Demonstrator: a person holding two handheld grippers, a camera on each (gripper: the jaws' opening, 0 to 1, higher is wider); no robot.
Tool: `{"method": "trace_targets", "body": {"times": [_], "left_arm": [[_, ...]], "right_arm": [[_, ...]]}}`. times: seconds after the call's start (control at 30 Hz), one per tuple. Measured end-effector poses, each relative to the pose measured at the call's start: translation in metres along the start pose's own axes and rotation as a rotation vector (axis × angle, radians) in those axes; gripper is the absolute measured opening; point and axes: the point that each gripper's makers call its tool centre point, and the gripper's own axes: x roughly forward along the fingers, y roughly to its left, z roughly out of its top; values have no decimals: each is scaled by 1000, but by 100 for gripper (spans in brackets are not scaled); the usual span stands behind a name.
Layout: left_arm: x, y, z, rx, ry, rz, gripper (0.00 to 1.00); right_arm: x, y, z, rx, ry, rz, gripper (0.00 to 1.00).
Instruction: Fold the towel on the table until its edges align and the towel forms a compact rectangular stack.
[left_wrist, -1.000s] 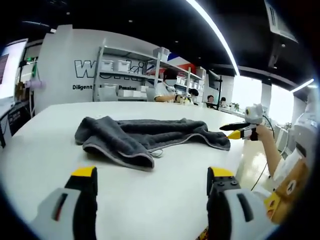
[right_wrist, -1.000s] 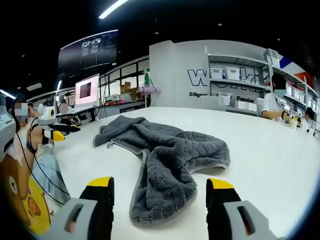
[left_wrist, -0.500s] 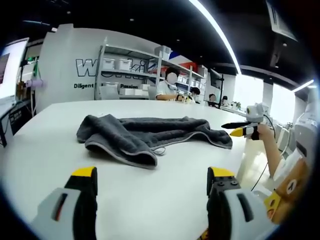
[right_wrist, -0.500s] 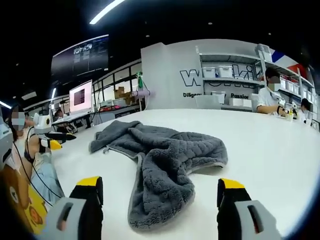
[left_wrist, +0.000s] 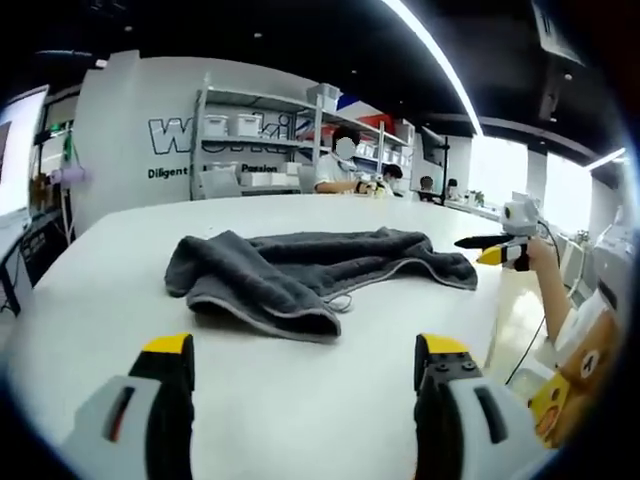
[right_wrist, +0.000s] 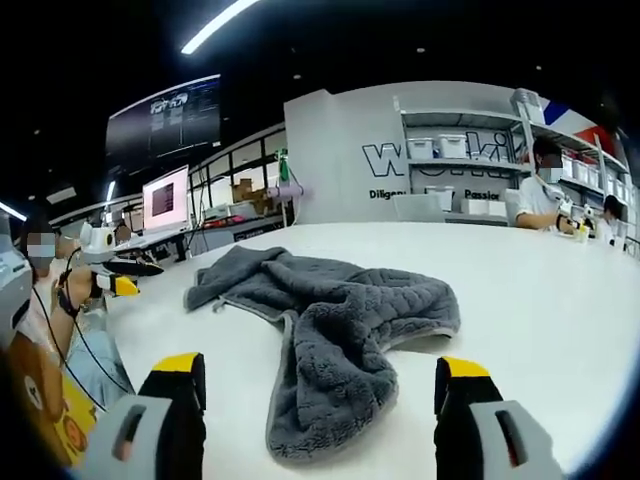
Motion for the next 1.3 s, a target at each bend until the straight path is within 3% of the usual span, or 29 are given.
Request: {"method": "trace_targets", "body": {"times": [0.03,0.2,0.3,0.4,0.5,0.53,0.63,0.8,0.93,1.17,1.3], "left_arm": [[4,15,5,29,27,1,96],[15,51,11,84,108,16,96],[29,68,13,96,134,8,95],[47,82,10,70,157,-30,87],[64,93,14,62,153,-54,85],[71,97,22,106,119,-66,83],[83,108,33,102,75,-81,78],[98,124,36,119,56,-88,68],[109,140,30,98,60,-69,55],[120,145,22,86,59,-47,34],[127,148,13,95,90,-18,32]], "right_arm": [[-2,0,0,3,-2,-3,99],[-7,-1,0,10,-14,-17,99],[-10,-1,-1,10,-21,-23,99],[-12,2,-2,13,-32,-27,99],[-13,4,-4,19,-31,-23,99],[-13,4,-5,18,-30,-23,99],[-16,3,-7,18,-26,-28,99],[-20,-2,-3,11,-46,-54,98],[-20,-3,0,11,-57,-59,97],[-14,3,-2,8,-49,-40,95],[-14,5,-2,12,-57,-40,95]]}}
